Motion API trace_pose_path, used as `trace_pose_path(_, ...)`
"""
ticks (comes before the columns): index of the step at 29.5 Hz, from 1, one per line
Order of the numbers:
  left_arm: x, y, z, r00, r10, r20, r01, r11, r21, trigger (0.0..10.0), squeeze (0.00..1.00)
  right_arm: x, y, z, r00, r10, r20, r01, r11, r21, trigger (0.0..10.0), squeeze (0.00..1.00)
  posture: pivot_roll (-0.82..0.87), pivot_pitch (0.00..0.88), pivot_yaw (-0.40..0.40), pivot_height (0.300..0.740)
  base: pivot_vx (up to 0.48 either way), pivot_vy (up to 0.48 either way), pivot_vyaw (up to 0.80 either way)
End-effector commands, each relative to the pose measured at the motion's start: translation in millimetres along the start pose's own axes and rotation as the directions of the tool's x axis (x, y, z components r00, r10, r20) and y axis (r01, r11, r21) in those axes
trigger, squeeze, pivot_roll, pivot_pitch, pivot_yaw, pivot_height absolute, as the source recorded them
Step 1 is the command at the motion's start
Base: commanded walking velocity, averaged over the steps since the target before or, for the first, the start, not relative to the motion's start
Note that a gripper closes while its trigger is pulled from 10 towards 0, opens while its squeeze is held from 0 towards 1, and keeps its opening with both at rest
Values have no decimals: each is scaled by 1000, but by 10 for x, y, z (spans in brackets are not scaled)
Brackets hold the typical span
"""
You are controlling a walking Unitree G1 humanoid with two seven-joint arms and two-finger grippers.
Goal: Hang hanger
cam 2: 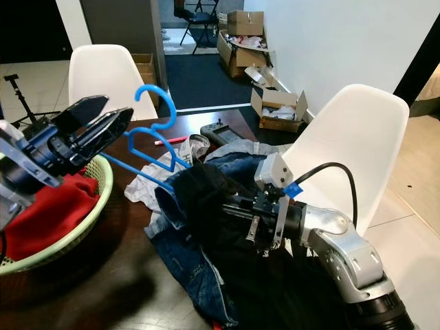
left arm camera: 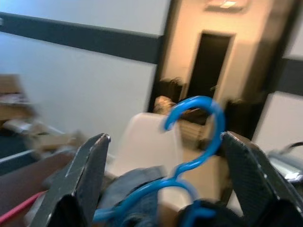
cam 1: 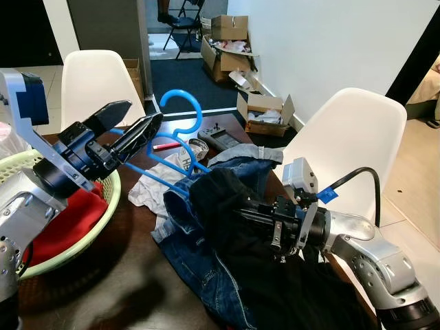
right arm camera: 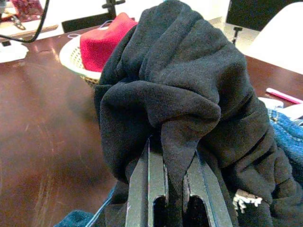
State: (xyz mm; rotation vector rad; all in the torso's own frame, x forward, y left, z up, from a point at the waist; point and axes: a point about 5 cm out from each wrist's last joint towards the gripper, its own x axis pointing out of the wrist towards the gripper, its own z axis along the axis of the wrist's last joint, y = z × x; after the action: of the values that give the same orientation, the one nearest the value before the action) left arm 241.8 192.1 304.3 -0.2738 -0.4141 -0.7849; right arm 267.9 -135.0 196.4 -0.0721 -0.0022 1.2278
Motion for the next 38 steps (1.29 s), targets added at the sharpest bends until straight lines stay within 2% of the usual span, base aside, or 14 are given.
trace_pose_path(1, -6, -101, 30, 997, -80, 17, 80, 997, -23, 10000, 0, -6, 39, 0, 1000, 24, -4, -24, 1000, -1, 10000, 0, 71, 59, -61, 740, 0, 0, 0)
trace_pose_path(4, -19, -155, 49, 992, -123, 26, 124, 992, -34, 10000, 0, -8, 49, -2, 1000, 30, -6, -30, 1000, -2, 10000, 0, 70, 58, -58, 740, 0, 0, 0)
trace_pose_path(8, -16, -161, 46, 994, -113, 7, 114, 993, -10, 10000, 0, -4, 63, -7, 999, 35, -9, -35, 999, -3, 10000, 0, 70, 59, -58, 740, 0, 0, 0)
trace_pose_path(10, -6, -138, 27, 996, -84, -24, 85, 996, 28, 10000, 0, -4, 71, -8, 999, 39, -10, -39, 999, -3, 10000, 0, 70, 59, -58, 740, 0, 0, 0)
trace_pose_path(11, 20, -76, 9, 998, -23, -65, 29, 996, 88, 10000, 0, -5, 78, -7, 999, 43, -11, -43, 999, -2, 10000, 0, 70, 59, -58, 740, 0, 0, 0)
trace_pose_path(12, 28, -57, 5, 997, -5, -75, 13, 994, 106, 10000, 0, -6, 81, -7, 999, 45, -12, -45, 999, -2, 10000, 0, 70, 59, -58, 740, 0, 0, 0)
trace_pose_path(16, 65, 38, 56, 995, 82, -65, -69, 981, 181, 10000, 0, -11, 96, -7, 998, 55, -13, -55, 998, 2, 10000, 0, 67, 61, -58, 740, 0, 0, 0)
trace_pose_path(18, 71, 56, 82, 994, 102, -49, -91, 977, 190, 10000, 0, -10, 105, -9, 998, 60, -13, -60, 998, 4, 10000, 0, 66, 62, -58, 740, 0, 0, 0)
trace_pose_path(27, 106, 28, 116, 997, 74, -25, -68, 979, 191, 10000, 0, 1, 152, -2, 996, 87, -9, -87, 996, 11, 10000, 0, 66, 63, -56, 740, 0, 0, 0)
trace_pose_path(31, 115, 25, 115, 997, 65, -44, -54, 976, 210, 10000, 0, 4, 168, 2, 995, 98, -10, -98, 995, 11, 10000, 0, 66, 63, -56, 740, 0, 0, 0)
trace_pose_path(34, 121, 36, 80, 993, 72, -97, -45, 966, 256, 10000, 0, 16, 183, 10, 994, 107, -8, -107, 994, 10, 10000, 0, 65, 62, -53, 740, 0, 0, 0)
trace_pose_path(35, 125, 42, 64, 991, 80, -111, -47, 961, 272, 5020, 0, 18, 185, 12, 994, 108, -8, -108, 994, 10, 10000, 0, 65, 62, -53, 740, 0, 0, 0)
trace_pose_path(37, 135, 51, 39, 988, 86, -130, -46, 957, 288, 0, 0, 22, 186, 14, 994, 109, -7, -109, 994, 9, 10000, 0, 65, 61, -51, 740, 0, 0, 0)
trace_pose_path(38, 135, 51, 39, 988, 86, -130, -46, 957, 288, 0, 0, 22, 186, 14, 994, 109, -7, -109, 994, 9, 10000, 0, 65, 61, -51, 740, 0, 0, 0)
